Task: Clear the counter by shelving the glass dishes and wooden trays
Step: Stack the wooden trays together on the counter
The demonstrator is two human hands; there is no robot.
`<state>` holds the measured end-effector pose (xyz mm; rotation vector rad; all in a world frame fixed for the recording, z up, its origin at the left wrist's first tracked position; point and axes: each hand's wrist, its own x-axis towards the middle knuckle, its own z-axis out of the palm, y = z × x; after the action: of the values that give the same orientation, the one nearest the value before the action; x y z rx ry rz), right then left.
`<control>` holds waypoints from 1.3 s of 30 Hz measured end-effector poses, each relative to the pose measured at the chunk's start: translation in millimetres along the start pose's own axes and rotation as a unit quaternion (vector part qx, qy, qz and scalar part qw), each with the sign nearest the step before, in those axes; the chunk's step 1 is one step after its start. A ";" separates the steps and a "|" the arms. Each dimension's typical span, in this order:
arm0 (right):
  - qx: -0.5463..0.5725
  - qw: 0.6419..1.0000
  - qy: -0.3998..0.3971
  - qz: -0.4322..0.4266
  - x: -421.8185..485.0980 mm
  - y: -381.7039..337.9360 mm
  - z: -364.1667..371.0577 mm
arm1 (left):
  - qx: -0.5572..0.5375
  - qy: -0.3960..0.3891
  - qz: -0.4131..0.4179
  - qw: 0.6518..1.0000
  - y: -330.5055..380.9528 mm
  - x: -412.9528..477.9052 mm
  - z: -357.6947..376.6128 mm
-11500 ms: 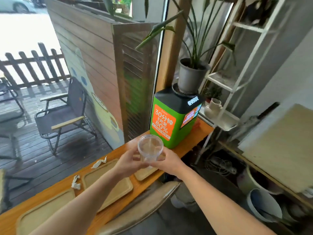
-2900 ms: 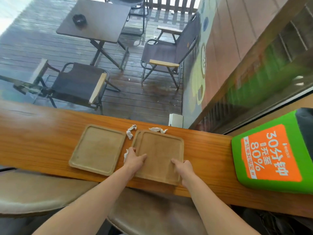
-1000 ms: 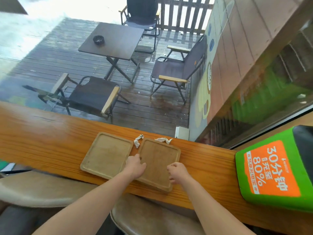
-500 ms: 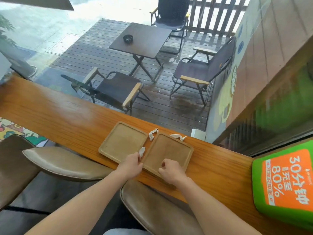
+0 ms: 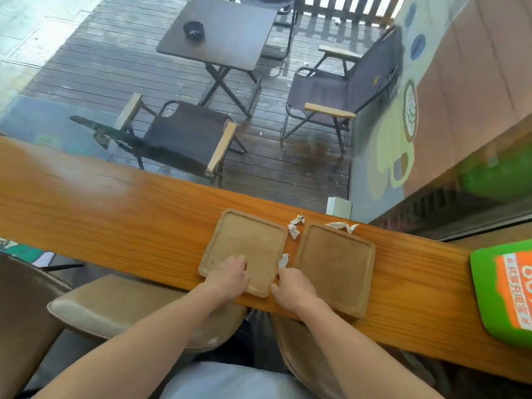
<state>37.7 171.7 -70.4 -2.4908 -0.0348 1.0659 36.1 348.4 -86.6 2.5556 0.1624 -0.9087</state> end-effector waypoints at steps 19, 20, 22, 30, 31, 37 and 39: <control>0.068 0.985 0.083 0.138 11.3 -29.8 30.3 | 0.045 0.098 -0.024 0.994 -68.1 28.1 -34.8; 0.078 0.983 0.079 0.146 11.9 -29.8 31.0 | 0.046 0.095 -0.031 0.994 -69.4 28.2 -33.8; 0.104 0.980 0.063 0.159 13.4 -31.0 32.9 | 0.038 0.073 -0.049 0.995 -71.8 28.7 -31.6; 0.344 0.900 0.074 0.259 24.0 -45.5 42.4 | -0.159 0.027 -0.168 0.973 -66.7 34.6 -31.7; 0.373 0.882 0.073 0.279 26.6 -46.7 41.0 | -0.172 0.019 -0.176 0.969 -66.4 35.9 -34.3; 0.464 0.833 0.033 0.298 31.3 -38.9 34.8 | -0.179 0.012 -0.209 0.961 -68.1 39.8 -46.9; 0.492 0.820 0.029 0.292 29.3 -33.5 37.3 | -0.213 0.007 -0.218 0.952 -71.6 40.2 -50.4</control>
<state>37.1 221.7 -100.1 -1.5557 1.0778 0.8633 79.0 433.4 -101.6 2.1518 0.8580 -0.8880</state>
